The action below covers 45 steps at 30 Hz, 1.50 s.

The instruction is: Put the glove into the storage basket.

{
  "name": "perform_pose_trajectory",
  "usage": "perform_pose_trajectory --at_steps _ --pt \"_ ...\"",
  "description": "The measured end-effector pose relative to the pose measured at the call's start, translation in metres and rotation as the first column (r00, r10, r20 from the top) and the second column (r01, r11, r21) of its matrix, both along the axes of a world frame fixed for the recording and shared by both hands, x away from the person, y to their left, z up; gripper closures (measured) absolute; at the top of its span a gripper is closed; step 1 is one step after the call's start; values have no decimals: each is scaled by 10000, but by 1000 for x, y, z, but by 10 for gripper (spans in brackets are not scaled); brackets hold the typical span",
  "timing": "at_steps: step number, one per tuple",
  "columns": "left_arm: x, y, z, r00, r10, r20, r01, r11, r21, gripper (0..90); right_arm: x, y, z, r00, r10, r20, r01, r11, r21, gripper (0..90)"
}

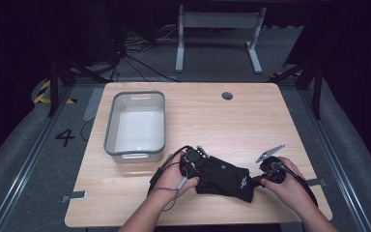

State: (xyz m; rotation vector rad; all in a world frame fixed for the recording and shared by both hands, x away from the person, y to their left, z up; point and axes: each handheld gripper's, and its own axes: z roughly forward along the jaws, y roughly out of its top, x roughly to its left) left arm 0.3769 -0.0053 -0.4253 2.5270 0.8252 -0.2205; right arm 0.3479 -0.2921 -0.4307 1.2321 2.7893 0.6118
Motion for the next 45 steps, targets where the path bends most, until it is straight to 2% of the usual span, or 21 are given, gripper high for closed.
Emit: perform_pose_trajectory --at_steps 8,18,22,33,38,45 --pt "3 -1 1 10000 57 -20 -57 9997 -242 551 0 0 0 10000 40 20 -40 10000 3 848" --pt "-1 -1 7 9984 245 510 -235 9995 -200 817 -2 2 0 9999 19 114 -18 9999 -103 847" --pt "-4 -2 12 9967 252 776 -234 9995 -232 871 -2 2 0 9999 20 122 -18 9999 -122 848" --pt "-10 -1 21 9929 254 1163 -200 9987 -478 886 -5 3 5 9991 30 417 -18 9996 -277 856" --pt "-15 1 31 9908 170 1340 -86 9980 -630 886 -9 1 19 9951 28 987 -5 9997 -229 858" --pt "-26 7 44 9886 56 1504 58 9972 -748 886 -15 1 40 9884 42 1518 -25 9999 -120 859"
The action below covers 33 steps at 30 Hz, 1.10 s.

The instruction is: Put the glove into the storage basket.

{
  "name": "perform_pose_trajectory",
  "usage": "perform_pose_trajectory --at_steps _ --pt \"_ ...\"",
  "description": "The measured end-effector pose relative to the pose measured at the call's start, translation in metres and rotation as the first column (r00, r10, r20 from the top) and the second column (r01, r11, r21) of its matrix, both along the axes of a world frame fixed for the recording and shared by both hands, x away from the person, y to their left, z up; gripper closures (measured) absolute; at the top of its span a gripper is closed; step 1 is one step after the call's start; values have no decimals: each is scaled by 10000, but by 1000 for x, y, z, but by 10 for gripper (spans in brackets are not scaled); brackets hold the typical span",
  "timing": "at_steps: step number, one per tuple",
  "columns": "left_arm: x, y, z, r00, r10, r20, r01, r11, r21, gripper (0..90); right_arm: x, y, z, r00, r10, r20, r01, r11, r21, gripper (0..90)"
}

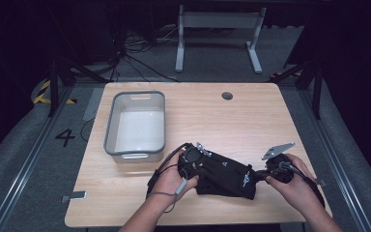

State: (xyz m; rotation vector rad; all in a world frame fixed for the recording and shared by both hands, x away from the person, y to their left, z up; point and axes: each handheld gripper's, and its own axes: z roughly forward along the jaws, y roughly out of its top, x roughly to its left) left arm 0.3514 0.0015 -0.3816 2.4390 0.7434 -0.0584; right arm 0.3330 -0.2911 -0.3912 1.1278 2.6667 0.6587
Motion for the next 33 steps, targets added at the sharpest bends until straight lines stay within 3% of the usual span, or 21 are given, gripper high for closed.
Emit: perform_pose_trajectory --at_steps 7,12,33 --pt "-9 7 5 9999 118 67 -117 9999 -23 885 0 5 18 9970 141 766 -148 9999 89 858" --pt "-16 10 6 9999 167 34 -167 9998 66 885 5 10 20 9950 254 970 -262 9996 76 858" --pt "-26 5 -7 9997 118 -233 -105 9984 559 883 29 22 8 9949 547 852 -541 9985 -87 859"
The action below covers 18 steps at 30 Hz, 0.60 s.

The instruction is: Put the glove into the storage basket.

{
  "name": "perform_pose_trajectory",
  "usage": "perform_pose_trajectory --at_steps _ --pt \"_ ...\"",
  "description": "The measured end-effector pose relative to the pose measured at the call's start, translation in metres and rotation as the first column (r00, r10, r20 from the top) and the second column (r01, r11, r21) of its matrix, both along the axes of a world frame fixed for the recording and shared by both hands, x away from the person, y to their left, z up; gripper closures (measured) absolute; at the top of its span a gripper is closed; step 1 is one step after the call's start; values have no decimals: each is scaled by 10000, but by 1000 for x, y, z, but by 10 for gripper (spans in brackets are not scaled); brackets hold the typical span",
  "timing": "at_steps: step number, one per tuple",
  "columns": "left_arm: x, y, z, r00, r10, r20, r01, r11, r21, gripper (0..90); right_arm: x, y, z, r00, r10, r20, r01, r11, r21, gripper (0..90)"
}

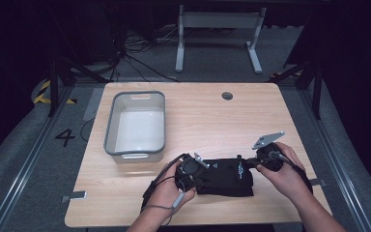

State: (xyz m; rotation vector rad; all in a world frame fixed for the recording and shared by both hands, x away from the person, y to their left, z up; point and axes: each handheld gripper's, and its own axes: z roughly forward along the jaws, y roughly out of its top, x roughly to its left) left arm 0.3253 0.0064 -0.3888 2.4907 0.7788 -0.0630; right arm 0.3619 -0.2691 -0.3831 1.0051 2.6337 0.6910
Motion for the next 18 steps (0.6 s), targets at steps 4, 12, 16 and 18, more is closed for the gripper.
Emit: perform_pose_trajectory --at_steps 4,12,16,18 --pt "2 -1 -6 10000 65 -23 -64 9998 176 883 2 1 -3 9999 37 -98 -37 10000 15 858" --pt "4 -3 -12 9998 57 -207 -52 9997 249 883 4 1 -6 9998 15 -203 -15 10000 -25 858" --pt "4 -5 -12 9997 -10 -224 17 9995 320 882 5 0 -7 9997 -32 -224 31 10000 -56 858" --pt "4 -5 -13 9997 -53 -221 60 9995 306 882 5 0 -7 9997 -37 -255 36 10000 -43 858"
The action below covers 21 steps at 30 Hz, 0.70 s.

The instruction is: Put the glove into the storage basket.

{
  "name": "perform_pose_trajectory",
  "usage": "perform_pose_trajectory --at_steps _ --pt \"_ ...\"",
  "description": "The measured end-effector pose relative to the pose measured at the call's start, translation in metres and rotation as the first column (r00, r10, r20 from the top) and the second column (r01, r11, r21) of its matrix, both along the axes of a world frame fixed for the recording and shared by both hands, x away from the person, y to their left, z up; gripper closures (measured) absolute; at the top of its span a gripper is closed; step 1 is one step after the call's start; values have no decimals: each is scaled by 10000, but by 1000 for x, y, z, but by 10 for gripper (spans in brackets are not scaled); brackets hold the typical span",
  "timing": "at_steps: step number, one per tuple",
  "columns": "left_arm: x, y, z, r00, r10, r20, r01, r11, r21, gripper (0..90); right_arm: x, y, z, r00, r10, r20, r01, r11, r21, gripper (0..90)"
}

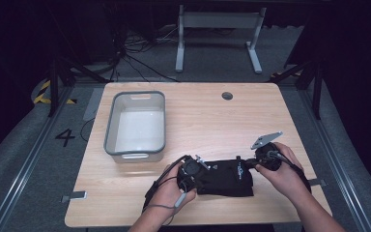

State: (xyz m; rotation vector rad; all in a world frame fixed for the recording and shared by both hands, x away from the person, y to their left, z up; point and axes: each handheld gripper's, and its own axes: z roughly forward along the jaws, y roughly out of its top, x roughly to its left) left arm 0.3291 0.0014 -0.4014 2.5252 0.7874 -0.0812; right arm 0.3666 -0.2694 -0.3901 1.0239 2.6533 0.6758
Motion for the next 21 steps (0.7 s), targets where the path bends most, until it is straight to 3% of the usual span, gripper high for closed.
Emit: perform_pose_trajectory --at_steps 13,21 --pt "2 -4 -7 9995 -179 -254 188 9991 371 881 0 -1 -4 9995 -95 -302 91 9999 -136 855" --pt "3 -1 -6 9992 -149 -378 160 9994 298 882 -13 1 8 9994 -113 -321 108 9998 -161 855"
